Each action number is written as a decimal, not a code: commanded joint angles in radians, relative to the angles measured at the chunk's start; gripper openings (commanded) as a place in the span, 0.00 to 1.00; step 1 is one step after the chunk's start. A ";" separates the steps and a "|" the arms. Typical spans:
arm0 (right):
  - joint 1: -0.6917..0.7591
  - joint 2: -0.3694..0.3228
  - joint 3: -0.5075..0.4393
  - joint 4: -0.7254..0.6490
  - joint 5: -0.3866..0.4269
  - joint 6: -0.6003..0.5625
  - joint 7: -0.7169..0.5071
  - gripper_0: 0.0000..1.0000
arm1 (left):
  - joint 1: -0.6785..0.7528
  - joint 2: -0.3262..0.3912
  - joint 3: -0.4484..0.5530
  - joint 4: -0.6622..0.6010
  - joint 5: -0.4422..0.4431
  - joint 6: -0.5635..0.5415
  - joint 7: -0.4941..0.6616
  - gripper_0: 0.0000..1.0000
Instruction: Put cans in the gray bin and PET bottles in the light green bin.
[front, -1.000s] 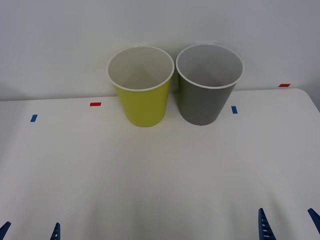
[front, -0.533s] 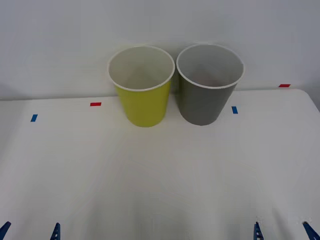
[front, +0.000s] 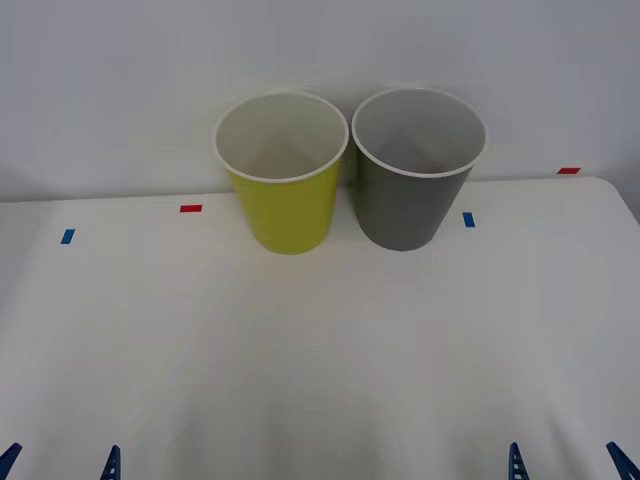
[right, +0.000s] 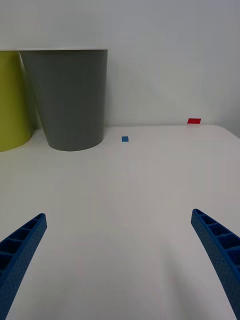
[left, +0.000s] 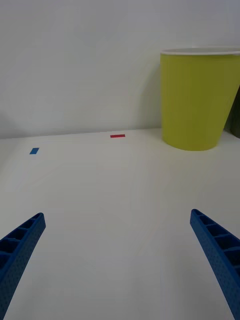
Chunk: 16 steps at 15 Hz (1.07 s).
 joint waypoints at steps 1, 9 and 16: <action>0.000 0.000 0.000 0.000 0.000 0.000 0.000 1.00 | 0.000 0.000 0.000 0.000 0.000 0.000 0.000 1.00; 0.000 0.000 0.000 0.000 0.000 0.000 0.000 1.00 | 0.000 0.000 0.000 0.000 0.000 0.000 0.000 1.00; 0.000 0.000 0.000 0.000 0.000 0.000 0.000 1.00 | 0.000 0.000 0.000 0.000 0.000 0.000 0.000 1.00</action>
